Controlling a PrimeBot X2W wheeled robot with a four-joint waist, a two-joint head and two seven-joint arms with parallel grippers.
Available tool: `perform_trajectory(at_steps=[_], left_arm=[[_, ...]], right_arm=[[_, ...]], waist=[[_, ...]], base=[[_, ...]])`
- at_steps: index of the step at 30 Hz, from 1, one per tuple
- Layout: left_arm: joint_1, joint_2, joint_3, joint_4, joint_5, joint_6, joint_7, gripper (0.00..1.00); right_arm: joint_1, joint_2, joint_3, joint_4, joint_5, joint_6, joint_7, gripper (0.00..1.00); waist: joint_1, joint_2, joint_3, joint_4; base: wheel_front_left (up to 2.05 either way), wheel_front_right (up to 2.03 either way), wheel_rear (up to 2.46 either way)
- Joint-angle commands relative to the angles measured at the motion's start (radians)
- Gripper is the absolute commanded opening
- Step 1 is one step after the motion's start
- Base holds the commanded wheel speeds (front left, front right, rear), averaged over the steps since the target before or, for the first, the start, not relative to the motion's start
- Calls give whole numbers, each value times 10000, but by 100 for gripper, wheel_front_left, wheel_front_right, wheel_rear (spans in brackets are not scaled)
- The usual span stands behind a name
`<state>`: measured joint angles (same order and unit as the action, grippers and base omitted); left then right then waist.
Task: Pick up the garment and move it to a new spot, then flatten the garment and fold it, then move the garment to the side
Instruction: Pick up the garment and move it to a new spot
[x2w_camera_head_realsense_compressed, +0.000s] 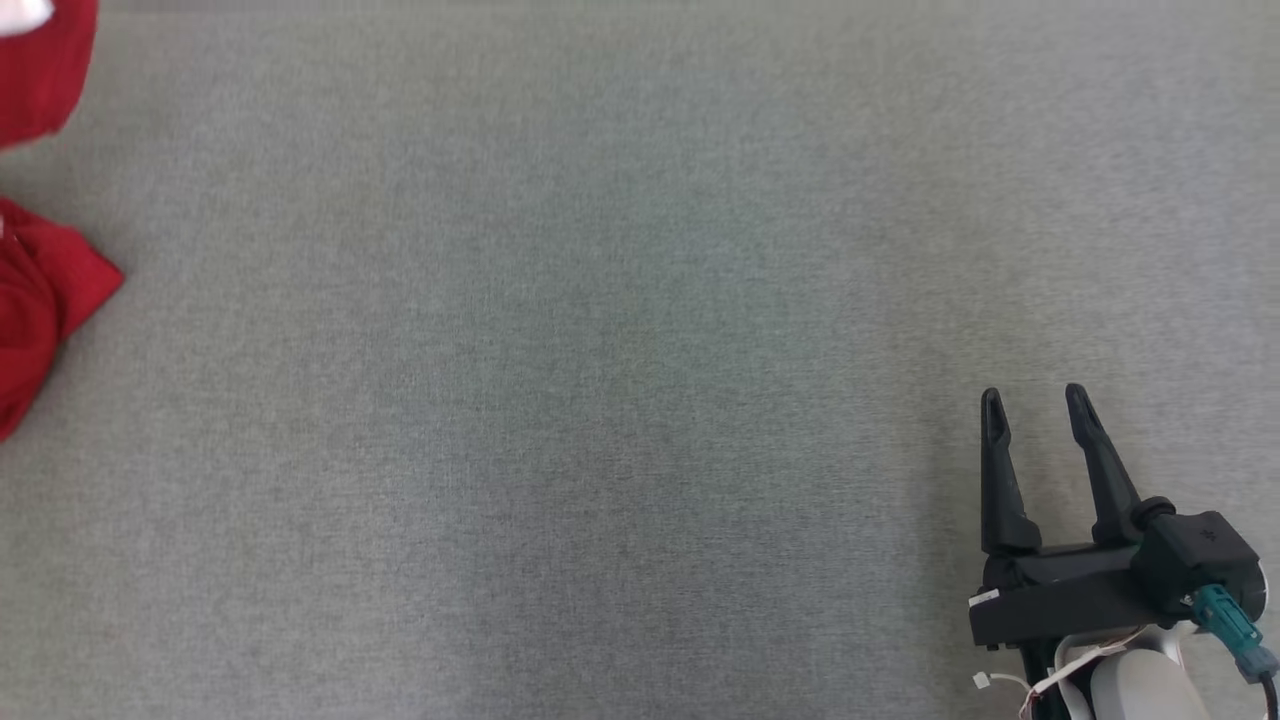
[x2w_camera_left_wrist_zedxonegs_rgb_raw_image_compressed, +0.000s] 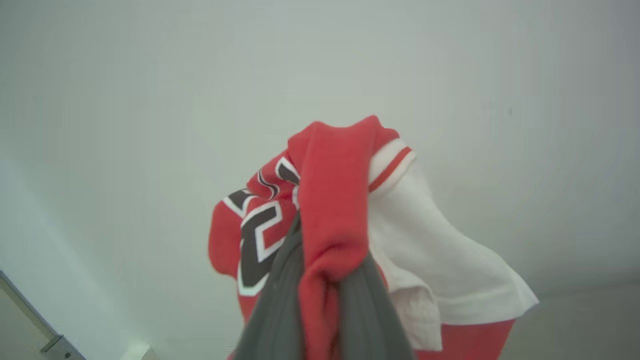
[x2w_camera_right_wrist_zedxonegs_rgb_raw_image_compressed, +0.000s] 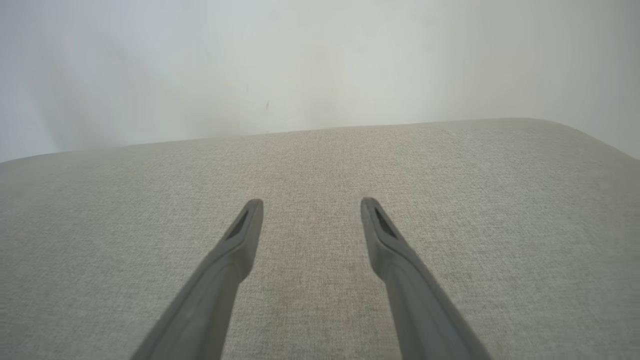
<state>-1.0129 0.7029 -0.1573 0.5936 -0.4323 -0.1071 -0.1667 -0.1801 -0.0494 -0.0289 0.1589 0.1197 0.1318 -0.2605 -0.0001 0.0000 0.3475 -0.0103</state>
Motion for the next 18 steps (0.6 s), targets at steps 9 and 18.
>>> perform_trajectory(at_steps=[9,18], left_arm=[[-1030,-1138,-1185,-2882,364,120,1157,0],[-207,-2799,-2365,-4572,215,662,1900,0]], right_arm=[[222,-17,144,291,725,-21,-58,100],[406,-12,393,446,1358,-21,-47,100]], waist=[[1,0,-796,-1298],[1,0,-858,-2694]], base=[[0,0,0],[0,0,0]])
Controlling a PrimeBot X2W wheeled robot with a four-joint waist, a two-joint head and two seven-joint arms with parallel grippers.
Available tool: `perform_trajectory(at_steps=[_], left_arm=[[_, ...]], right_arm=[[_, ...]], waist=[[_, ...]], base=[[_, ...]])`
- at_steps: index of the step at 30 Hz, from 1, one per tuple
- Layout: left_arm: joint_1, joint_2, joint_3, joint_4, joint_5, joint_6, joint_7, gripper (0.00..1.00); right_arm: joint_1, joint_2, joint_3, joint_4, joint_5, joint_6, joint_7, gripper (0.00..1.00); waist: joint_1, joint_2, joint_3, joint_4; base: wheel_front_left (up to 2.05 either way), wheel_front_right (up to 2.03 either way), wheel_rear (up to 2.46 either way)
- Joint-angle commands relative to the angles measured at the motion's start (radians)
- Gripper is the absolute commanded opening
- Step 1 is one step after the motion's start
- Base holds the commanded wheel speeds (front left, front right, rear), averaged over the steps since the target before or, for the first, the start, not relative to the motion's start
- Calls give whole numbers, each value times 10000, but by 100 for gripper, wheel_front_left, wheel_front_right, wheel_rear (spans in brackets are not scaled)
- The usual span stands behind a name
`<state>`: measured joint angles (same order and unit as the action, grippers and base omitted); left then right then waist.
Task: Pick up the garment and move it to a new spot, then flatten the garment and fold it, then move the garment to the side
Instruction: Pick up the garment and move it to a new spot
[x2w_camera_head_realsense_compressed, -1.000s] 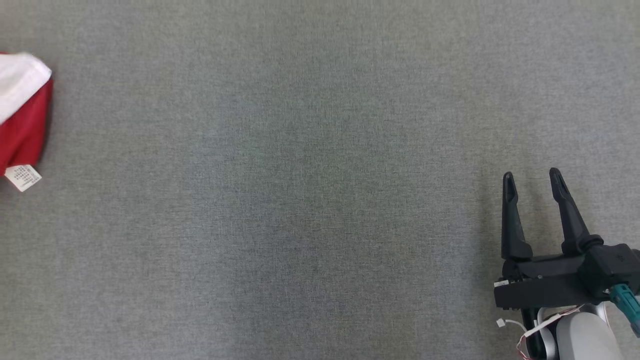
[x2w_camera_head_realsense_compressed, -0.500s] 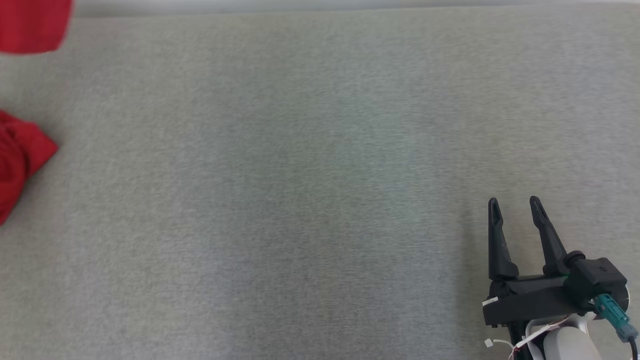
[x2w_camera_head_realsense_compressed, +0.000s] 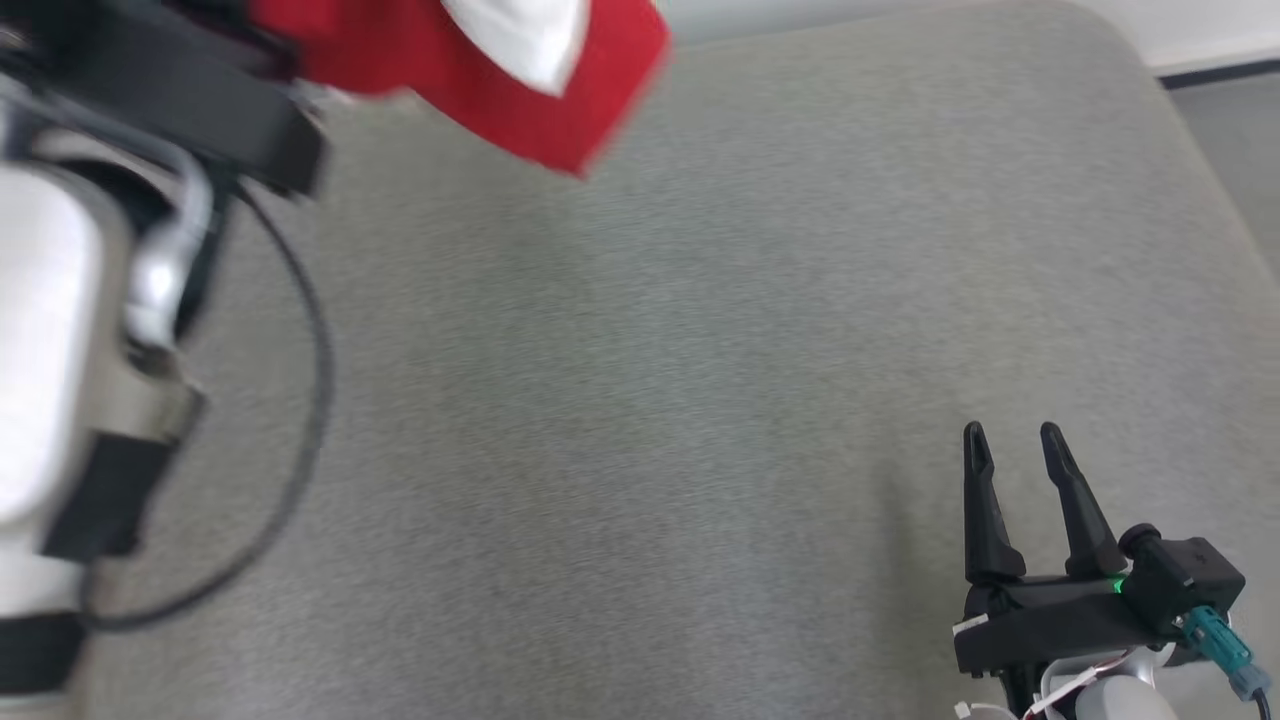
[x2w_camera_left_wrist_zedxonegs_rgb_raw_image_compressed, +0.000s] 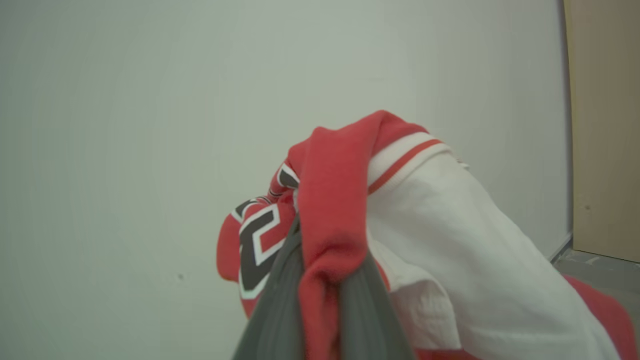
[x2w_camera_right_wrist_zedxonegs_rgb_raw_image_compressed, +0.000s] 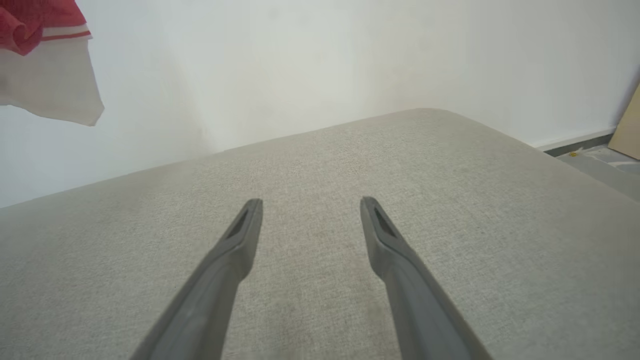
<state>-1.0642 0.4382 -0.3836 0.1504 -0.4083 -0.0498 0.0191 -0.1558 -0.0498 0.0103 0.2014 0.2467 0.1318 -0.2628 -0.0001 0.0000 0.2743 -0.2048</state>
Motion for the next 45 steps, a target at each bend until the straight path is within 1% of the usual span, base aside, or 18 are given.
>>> perform_trajectory(at_steps=[1,3,6,10,12,14,16,19,22,23,24,27,32,34,38,45], left_arm=[[506,-305,-210,-202,-67,183,94,0],[896,-575,-423,-324,-155,286,126,0],[1633,-819,-631,-352,-250,495,54,0],[2475,-974,-888,-213,-291,619,-83,0],[3084,-1031,-967,-56,-378,767,-240,0],[3731,-1102,-936,95,-441,1024,-488,0],[4394,-1208,-989,287,-560,1152,-685,0],[5196,-1277,-1120,666,-655,1219,-995,0],[5751,-1369,-1298,1189,-728,1146,-1213,0],[5810,-1385,-1421,1346,-628,1095,-1280,14],[5854,-1429,-1515,1468,-543,1090,-1362,100],[5753,-1646,-1630,1596,-498,985,-1821,100],[5537,-1907,-1620,1293,-443,864,-2443,100],[5587,-1909,-1533,1093,-469,914,-2569,100],[5898,-1649,-1190,777,-451,1122,-2710,100],[6832,-922,-190,181,-403,1441,-2845,100]], right_arm=[[176,-10,12,29,105,-21,-22,100],[194,-10,-13,58,169,-21,-22,100],[239,-8,-5,99,190,-21,-23,100],[251,-8,-25,100,214,-21,-23,100],[243,-10,-30,116,194,-21,-23,100],[174,-8,-13,143,163,-21,-22,100],[104,-11,-47,166,146,-21,-22,100],[46,-7,-30,264,78,-21,-22,100],[-16,-11,-5,328,35,-21,-22,100],[-29,-10,-21,345,-7,-21,-22,100],[-36,-10,-6,353,-39,-21,-20,100],[-8,-14,-70,333,-155,-21,-22,100],[224,-11,-271,342,-470,-21,-21,100],[309,-14,-309,327,-547,-21,-22,100],[433,-13,-437,254,-707,-21,-21,100],[657,-14,-539,179,-974,-21,-21,100]], waist=[[1,0,-121,-856],[1,0,-114,-1013],[1,0,-97,-1184],[1,0,-42,-1243],[1,0,-7,-1258],[1,0,17,-1288],[1,0,58,-1280],[1,0,89,-1215],[1,0,81,-1088],[1,0,60,-1030],[1,0,29,-974],[1,0,-155,-735],[1,0,-649,-123],[1,0,-836,130],[1,0,-1210,657],[1,0,-1739,1448]], base=[[0,0,0],[0,0,0],[0,0,0],[0,0,0],[0,0,0],[0,0,0],[0,0,0],[0,0,0],[0,0,0],[0,0,0],[0,0,0],[0,0,0],[0,0,0],[0,0,0],[0,0,0],[0,0,0]])
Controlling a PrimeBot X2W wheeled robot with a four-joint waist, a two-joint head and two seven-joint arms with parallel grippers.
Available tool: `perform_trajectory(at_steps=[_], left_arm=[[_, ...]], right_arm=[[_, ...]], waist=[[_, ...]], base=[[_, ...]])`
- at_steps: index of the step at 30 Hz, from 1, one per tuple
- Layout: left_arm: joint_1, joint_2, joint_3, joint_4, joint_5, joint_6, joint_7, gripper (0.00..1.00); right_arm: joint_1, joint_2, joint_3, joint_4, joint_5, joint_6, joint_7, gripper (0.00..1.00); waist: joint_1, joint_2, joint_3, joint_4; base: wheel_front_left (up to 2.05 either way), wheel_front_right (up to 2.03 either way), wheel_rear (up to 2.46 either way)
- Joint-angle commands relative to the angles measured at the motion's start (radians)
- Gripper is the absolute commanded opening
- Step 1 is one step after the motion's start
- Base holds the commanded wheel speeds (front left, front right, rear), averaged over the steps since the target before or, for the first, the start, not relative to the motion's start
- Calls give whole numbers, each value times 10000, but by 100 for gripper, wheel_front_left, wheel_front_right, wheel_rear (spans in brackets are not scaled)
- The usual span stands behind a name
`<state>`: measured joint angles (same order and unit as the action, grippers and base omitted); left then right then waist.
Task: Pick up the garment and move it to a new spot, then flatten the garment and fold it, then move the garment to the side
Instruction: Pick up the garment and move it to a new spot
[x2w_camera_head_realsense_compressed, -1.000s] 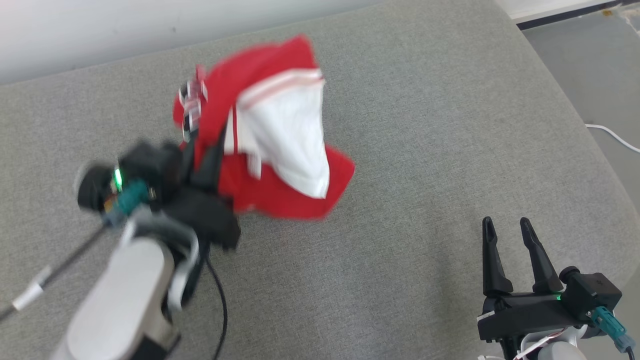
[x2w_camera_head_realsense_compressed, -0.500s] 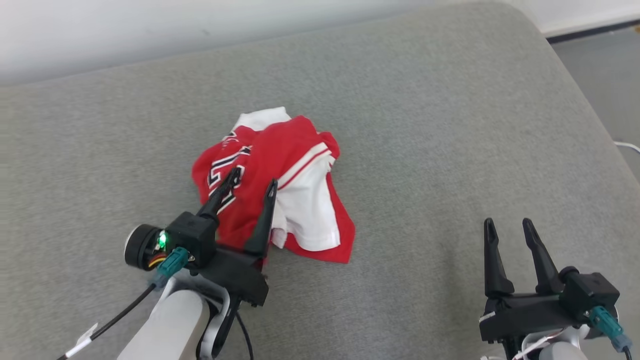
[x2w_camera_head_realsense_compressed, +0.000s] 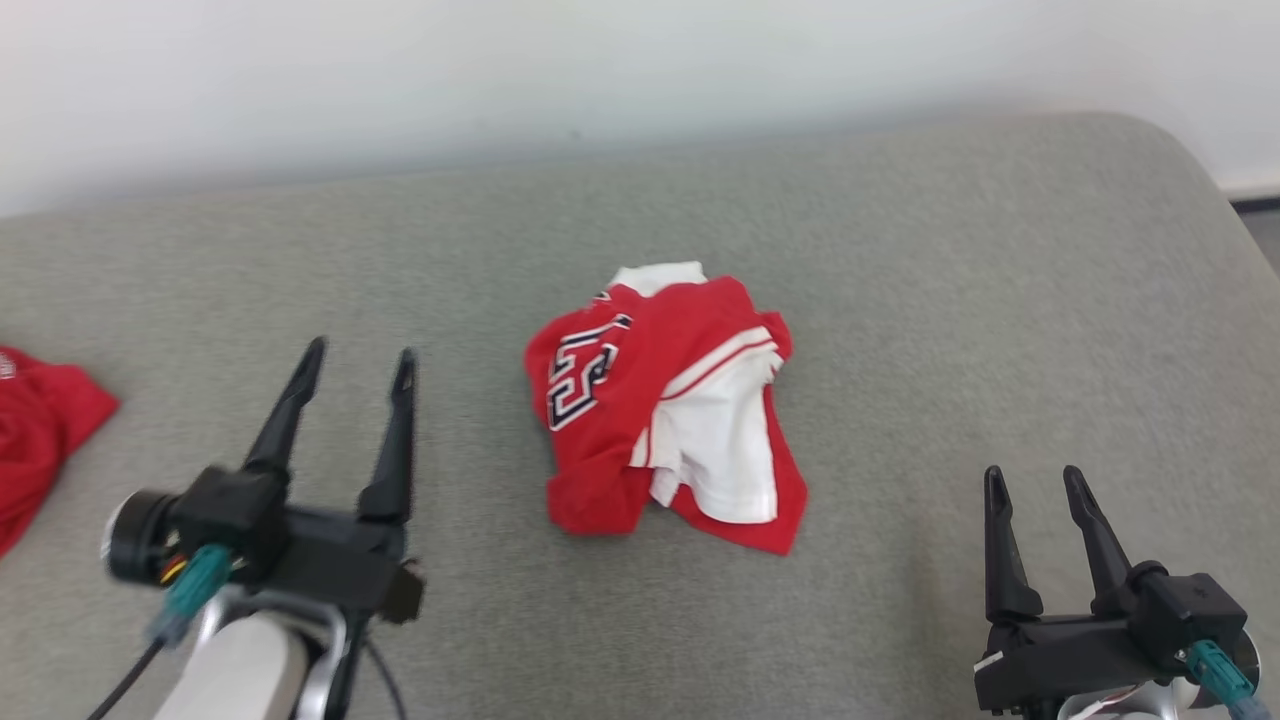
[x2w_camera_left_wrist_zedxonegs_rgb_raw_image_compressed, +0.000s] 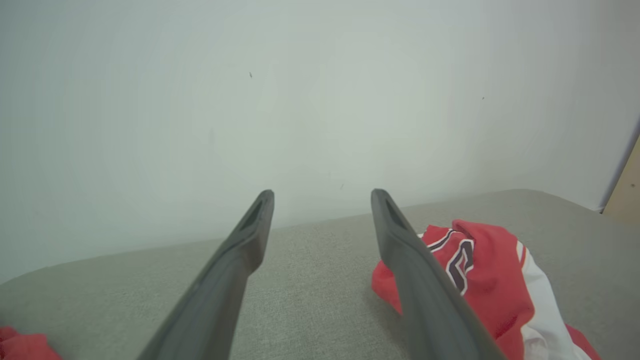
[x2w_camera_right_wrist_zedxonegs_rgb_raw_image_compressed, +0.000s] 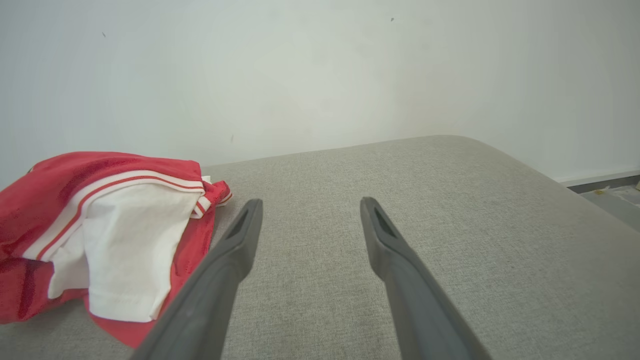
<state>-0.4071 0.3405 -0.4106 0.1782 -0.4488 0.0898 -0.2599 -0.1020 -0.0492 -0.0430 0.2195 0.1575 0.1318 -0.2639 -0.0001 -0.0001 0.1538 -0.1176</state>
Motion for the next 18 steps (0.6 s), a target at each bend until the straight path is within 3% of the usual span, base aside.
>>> perform_trajectory(at_steps=[1,9,18], left_arm=[[434,156,242,-197,-1,60,-53,100],[1970,455,1530,-1218,186,35,-57,100],[3941,143,2944,-2031,686,-416,-59,100]], right_arm=[[156,-19,-1,4,-104,-21,-9,100],[412,-19,135,-12,-140,-21,-9,100],[654,-19,166,16,-249,-21,-9,100]], waist=[[1,1,-615,670],[1,1,-1024,1064],[1,1,-1346,1294]], base=[[0,0,0],[0,0,0],[0,0,0]])
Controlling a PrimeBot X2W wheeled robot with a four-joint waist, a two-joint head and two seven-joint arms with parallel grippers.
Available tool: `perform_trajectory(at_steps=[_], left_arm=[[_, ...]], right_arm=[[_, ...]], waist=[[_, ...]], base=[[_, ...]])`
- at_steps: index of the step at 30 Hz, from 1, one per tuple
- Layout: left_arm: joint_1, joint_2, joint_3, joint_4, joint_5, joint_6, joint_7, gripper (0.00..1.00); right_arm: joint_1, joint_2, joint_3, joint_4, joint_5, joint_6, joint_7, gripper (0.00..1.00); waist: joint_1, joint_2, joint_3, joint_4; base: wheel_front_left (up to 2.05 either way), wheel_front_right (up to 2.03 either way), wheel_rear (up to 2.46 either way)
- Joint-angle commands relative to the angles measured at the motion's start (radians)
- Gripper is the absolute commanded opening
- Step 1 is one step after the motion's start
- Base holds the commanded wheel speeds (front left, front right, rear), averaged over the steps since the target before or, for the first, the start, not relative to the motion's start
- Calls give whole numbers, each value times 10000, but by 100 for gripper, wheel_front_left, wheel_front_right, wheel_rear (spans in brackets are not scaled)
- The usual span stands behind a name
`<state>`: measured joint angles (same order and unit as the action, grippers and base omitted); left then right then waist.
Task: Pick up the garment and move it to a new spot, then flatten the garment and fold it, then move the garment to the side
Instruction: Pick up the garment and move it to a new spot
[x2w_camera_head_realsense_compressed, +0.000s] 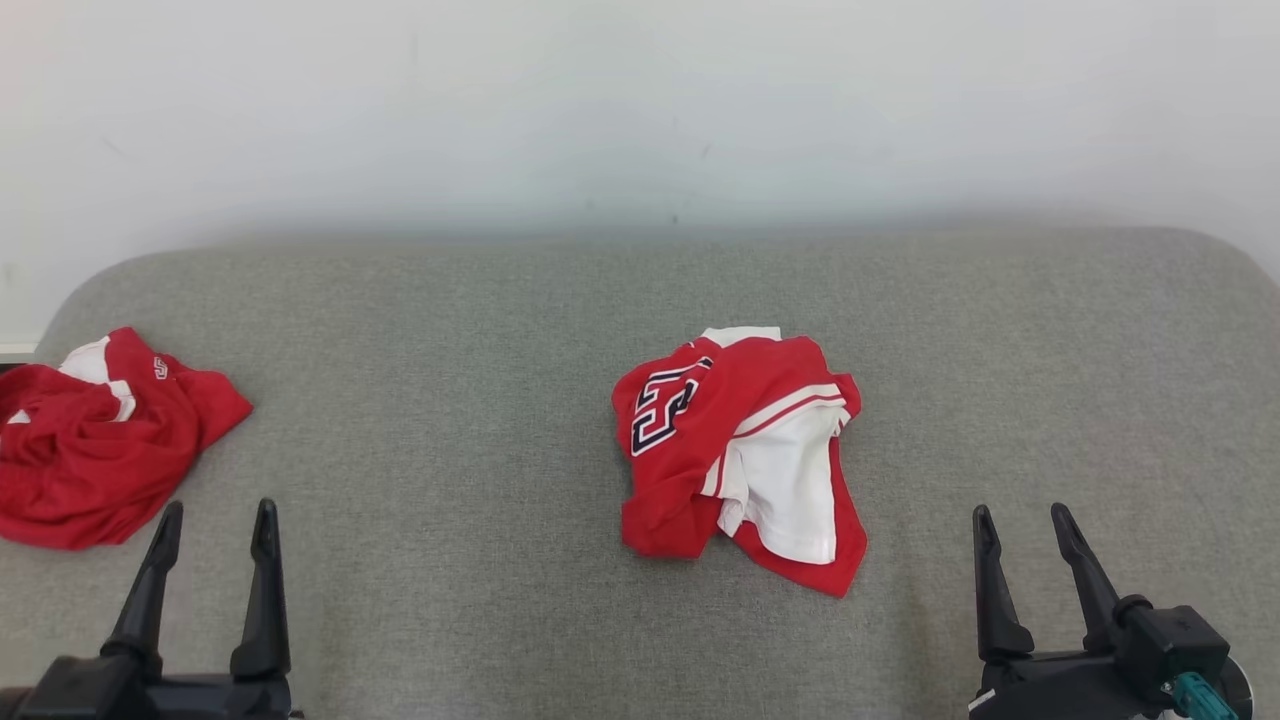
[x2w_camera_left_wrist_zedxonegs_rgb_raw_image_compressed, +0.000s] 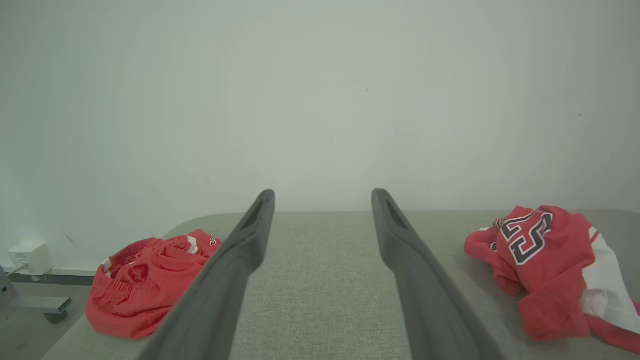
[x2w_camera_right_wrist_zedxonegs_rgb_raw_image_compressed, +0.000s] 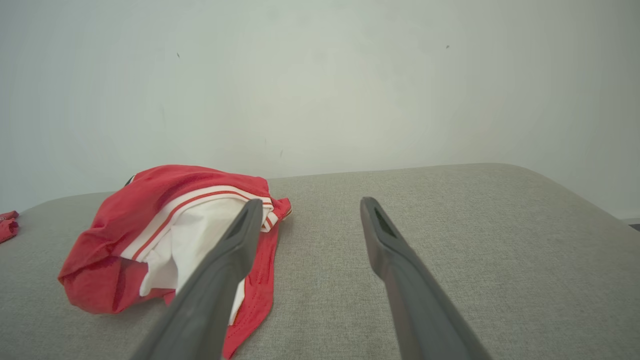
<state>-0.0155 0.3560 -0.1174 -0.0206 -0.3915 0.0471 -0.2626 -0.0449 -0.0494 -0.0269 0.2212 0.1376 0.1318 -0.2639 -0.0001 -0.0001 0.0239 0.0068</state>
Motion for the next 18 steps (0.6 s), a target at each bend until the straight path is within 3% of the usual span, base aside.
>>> perform_trajectory(at_steps=[1,9,18], left_arm=[[150,-101,105,-66,136,-29,-32,100],[848,-827,496,75,576,-475,-33,100],[1182,-1236,780,516,943,-965,-33,100]], right_arm=[[85,-17,0,9,-58,-21,-9,100],[282,-17,87,115,7,-21,-9,100],[387,-17,168,222,96,-21,-9,100]], waist=[[1,1,-70,63],[1,1,-291,91],[1,1,-399,6]], base=[[0,0,0],[0,0,0],[0,0,0]])
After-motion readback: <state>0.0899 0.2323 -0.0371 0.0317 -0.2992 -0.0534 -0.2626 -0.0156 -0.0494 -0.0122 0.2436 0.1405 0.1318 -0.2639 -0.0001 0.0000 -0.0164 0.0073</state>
